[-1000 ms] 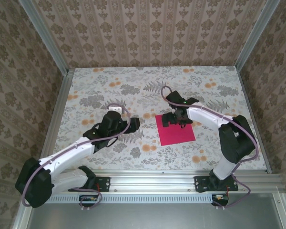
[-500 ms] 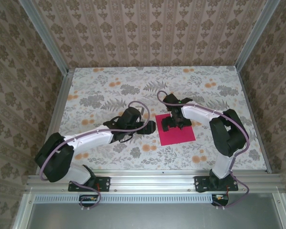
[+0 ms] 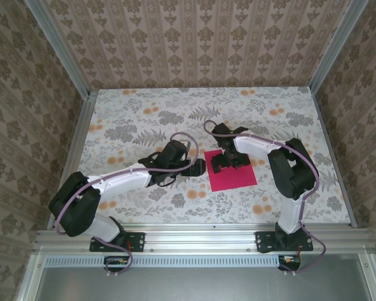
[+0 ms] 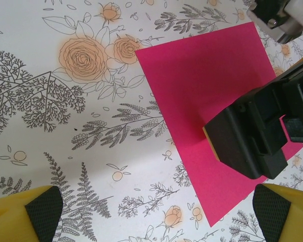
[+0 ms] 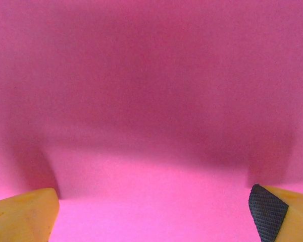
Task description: Fold a paper plane with a square sheet of paper (pick it up from the middle)
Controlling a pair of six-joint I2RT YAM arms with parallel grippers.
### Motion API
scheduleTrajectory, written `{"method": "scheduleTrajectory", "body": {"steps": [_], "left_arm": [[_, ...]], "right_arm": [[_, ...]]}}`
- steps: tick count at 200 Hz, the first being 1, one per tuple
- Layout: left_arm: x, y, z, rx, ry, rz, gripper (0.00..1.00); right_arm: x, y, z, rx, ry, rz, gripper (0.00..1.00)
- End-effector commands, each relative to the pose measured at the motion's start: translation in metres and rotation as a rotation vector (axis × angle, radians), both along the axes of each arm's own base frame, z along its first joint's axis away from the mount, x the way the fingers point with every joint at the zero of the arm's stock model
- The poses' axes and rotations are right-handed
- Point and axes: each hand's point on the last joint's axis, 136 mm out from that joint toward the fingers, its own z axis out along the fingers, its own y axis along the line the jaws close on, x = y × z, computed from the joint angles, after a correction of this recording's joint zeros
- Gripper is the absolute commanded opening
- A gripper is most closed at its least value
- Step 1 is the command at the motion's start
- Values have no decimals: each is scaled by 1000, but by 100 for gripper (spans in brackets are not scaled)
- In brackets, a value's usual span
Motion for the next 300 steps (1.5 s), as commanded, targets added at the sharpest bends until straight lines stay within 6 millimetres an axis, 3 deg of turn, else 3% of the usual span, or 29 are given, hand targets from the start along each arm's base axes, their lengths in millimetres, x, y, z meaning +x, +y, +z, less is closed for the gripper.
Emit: {"method": "scheduleTrajectory", "body": {"steps": [1, 50, 174, 217, 255, 272, 300], "left_arm": [[3, -5, 6, -7, 4, 12, 100], [0, -4, 6, 4, 10, 4, 100], [0, -6, 7, 12, 8, -1, 100], [2, -5, 8, 23, 0, 10, 100], [9, 16, 12, 46, -35, 122, 100], [11, 25, 15, 54, -52, 159, 100], [12, 37, 20, 71, -71, 197, 100]], "right_arm": [[-11, -5, -11, -9, 64, -35, 100], [-25, -12, -36, -30, 129, -52, 100], [-29, -17, -43, -7, 158, -56, 94], [-19, -6, -12, 57, 101, -56, 81], [-14, 6, 22, 144, 41, -77, 63], [-14, 21, 37, 242, 26, -85, 56], [-13, 48, 65, 433, -10, -105, 53]]}}
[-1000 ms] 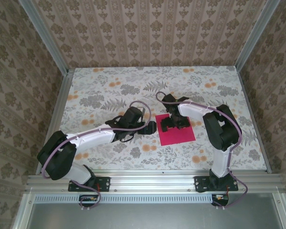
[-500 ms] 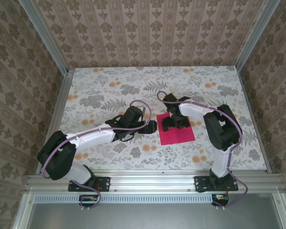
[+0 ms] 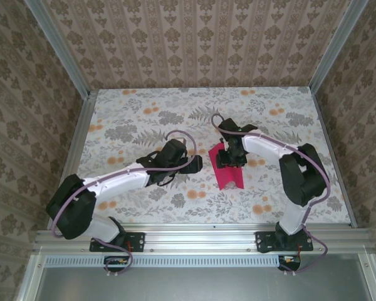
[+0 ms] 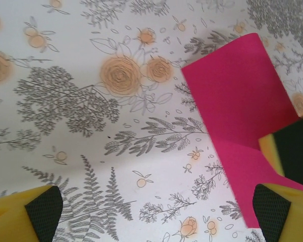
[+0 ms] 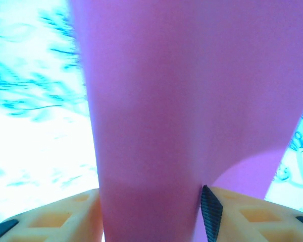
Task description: Fold a paper plane with a square sheet of paper (pick it up from the middle)
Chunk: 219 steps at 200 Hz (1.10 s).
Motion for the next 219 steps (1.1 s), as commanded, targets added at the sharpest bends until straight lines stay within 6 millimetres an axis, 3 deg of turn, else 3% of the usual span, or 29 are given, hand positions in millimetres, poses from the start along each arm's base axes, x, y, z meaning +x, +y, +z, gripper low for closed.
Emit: {"method": "scheduleTrajectory", "body": {"steps": [1, 37, 55, 91, 121, 173, 219], "left_arm": [[1, 17, 8, 20, -30, 71, 100], [1, 25, 18, -13, -50, 97, 100], [2, 24, 24, -43, -53, 92, 100], [-1, 18, 30, -63, -54, 50, 100], [-4, 15, 26, -66, -41, 30, 100], [-6, 4, 24, -70, -25, -10, 100], [-5, -3, 21, -51, -9, -18, 100]], "right_arm": [[-7, 27, 27, 192, -7, -25, 53], [4, 71, 65, 512, -64, -52, 53], [8, 76, 57, 571, -57, -92, 53], [7, 56, 10, 542, 8, -194, 53], [-3, 37, -12, 469, 24, -218, 60], [-19, 8, -25, 300, 38, -166, 70], [-23, -8, -24, 198, 39, -130, 67]]}}
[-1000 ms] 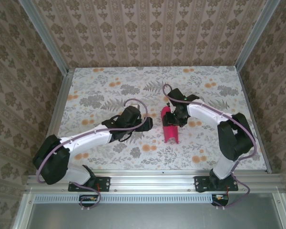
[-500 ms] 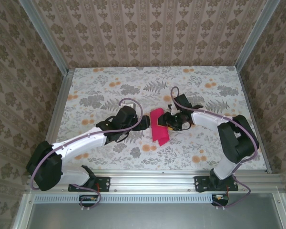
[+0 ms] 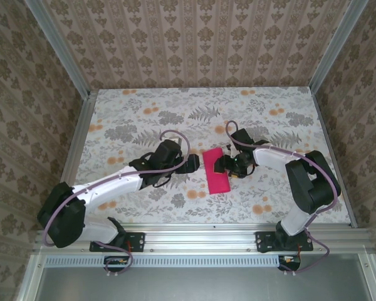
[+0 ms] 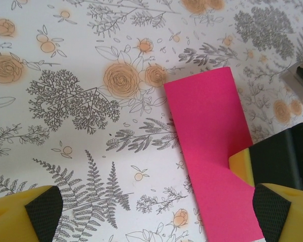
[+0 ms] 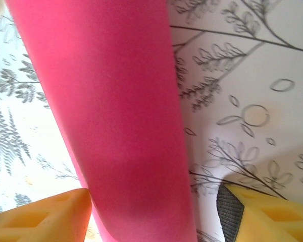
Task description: Fold a paper plane with a square sheet of paper (pick it up from the middle)
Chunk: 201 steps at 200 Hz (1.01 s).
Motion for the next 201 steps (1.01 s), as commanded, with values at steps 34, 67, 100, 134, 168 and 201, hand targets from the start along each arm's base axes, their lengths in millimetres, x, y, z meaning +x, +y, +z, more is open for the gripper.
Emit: {"method": "scheduleTrajectory", "body": {"steps": [34, 67, 100, 134, 168, 201], "left_arm": [[1, -12, 4, 25, 11, -11, 100], [2, -18, 1, 17, 23, -14, 100], [1, -18, 1, 8, 28, -13, 98], [-1, -18, -1, -1, 26, -14, 98], [-1, -19, -3, -10, 34, -14, 97], [-2, -19, -4, -15, 39, -8, 94]], "right_arm": [[4, -18, 6, -106, -27, -3, 65], [12, -14, 6, -82, -43, -36, 65], [13, -8, 4, -46, -42, -41, 65], [10, -8, 2, -46, -29, -28, 65], [10, -8, 1, -41, -29, -36, 65], [12, -5, 0, -30, -25, -43, 66]]}}
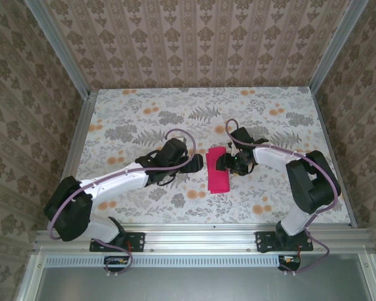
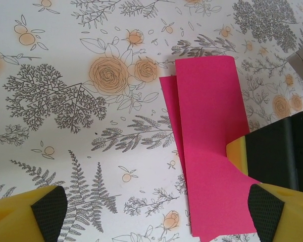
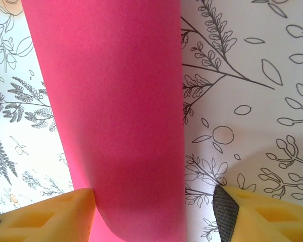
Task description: Fold a paper plane with a square sheet of paper (pick it up from the middle)
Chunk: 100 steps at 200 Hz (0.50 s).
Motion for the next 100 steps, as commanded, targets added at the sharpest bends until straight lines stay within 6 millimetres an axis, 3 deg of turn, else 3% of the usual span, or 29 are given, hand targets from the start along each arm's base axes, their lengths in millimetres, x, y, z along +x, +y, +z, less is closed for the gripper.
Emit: {"method": "scheduleTrajectory", "body": {"steps": [1, 64, 100], "left_arm": [[-3, -4, -1, -23, 13, 2, 94], [-4, -2, -6, -18, 27, 15, 92], [-6, -2, -6, -17, 30, 11, 92]], "right_arm": [[-1, 2, -2, 21, 18, -14, 66], [-3, -2, -7, 1, 26, -20, 67], [-11, 4, -4, 17, 34, 101, 69]]}}
